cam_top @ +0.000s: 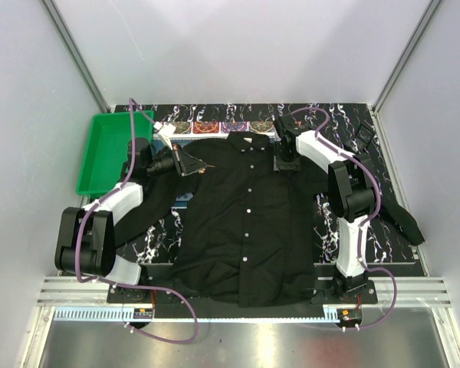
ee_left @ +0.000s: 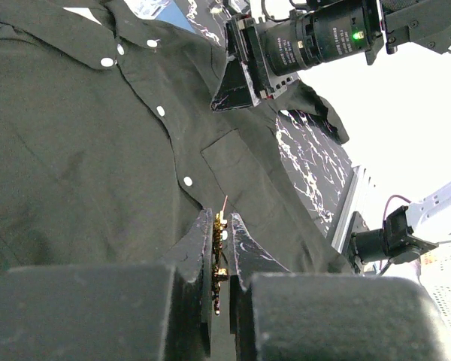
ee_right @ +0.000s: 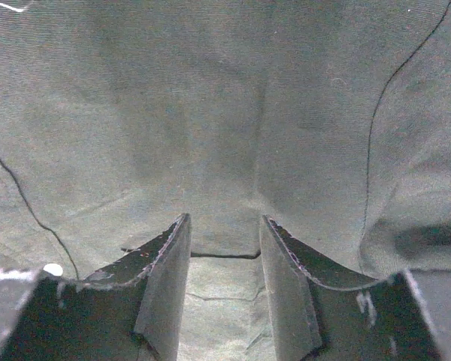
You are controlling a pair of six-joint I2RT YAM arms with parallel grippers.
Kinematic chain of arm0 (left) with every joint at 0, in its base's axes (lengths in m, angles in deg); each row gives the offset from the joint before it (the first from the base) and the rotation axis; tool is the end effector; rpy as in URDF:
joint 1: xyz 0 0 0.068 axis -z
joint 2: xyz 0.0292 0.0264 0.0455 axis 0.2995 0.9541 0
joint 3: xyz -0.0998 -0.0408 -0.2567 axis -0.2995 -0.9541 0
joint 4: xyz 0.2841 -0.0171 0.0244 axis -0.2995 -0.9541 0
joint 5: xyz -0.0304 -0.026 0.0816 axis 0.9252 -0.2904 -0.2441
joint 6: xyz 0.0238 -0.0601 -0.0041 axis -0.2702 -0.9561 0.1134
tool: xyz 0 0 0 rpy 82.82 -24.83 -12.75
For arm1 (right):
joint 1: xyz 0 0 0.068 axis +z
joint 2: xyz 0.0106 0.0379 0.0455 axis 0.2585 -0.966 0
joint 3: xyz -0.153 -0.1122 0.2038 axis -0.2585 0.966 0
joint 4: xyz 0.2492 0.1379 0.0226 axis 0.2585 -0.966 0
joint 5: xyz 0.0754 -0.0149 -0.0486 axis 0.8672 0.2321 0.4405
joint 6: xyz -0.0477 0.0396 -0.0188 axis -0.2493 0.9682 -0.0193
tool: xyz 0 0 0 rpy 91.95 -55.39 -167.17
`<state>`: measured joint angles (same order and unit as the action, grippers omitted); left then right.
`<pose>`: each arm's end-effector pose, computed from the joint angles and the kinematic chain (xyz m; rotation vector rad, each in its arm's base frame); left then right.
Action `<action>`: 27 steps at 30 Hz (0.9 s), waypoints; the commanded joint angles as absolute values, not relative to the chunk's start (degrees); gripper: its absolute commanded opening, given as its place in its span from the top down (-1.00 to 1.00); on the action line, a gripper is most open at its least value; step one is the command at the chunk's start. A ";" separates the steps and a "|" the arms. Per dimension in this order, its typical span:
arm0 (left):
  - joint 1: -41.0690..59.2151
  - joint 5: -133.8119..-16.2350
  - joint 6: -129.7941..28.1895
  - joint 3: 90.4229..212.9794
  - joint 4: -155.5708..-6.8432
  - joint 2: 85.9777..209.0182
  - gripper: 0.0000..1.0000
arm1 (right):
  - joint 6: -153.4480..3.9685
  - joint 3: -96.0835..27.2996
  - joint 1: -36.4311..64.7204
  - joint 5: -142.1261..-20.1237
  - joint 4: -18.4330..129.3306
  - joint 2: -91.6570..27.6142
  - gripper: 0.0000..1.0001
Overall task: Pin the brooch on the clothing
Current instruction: Pin the brooch to the clothes.
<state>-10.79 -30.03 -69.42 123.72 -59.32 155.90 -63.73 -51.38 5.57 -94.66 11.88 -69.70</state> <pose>0.3311 -0.0793 0.2272 0.3031 1.9038 -1.2889 0.4338 0.1570 0.1676 -0.0416 2.7833 0.0236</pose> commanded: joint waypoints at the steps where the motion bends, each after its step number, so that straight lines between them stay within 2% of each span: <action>1: -10.83 -30.38 -68.14 125.41 -56.15 156.03 1.00 | -62.57 -53.94 5.50 -96.58 12.19 -71.52 0.04; 11: -10.83 -30.29 -67.44 125.59 -56.06 156.82 1.00 | -62.66 -56.14 4.88 -98.52 12.80 -75.74 0.08; 13: -10.83 -30.37 -67.43 125.59 -56.06 157.34 1.00 | -62.83 -55.97 4.88 -98.35 13.06 -76.18 0.17; 14: -10.83 -30.37 -67.52 125.67 -55.89 157.52 1.00 | -62.92 -55.62 4.79 -97.91 13.15 -76.36 0.41; 16: -10.83 -30.29 -67.87 125.76 -55.45 157.70 1.00 | -62.92 -55.44 4.62 -97.21 12.81 -76.19 0.71; 17: -10.83 -30.29 -67.87 125.85 -55.45 157.70 1.00 | -62.83 -55.44 4.44 -96.68 12.37 -75.66 0.92; 18: -10.83 -30.20 -67.79 125.94 -55.54 157.70 1.00 | -63.01 -55.44 4.35 -96.42 11.75 -75.22 1.00; 27: -10.83 -29.67 -67.08 125.59 -56.15 157.61 1.00 | -64.42 -53.33 4.35 -92.20 11.83 -64.77 1.00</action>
<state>-10.79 -30.03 -68.70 123.78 -59.28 157.76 -63.75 -53.72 4.70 -94.33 12.01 -73.24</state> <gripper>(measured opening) 0.058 0.009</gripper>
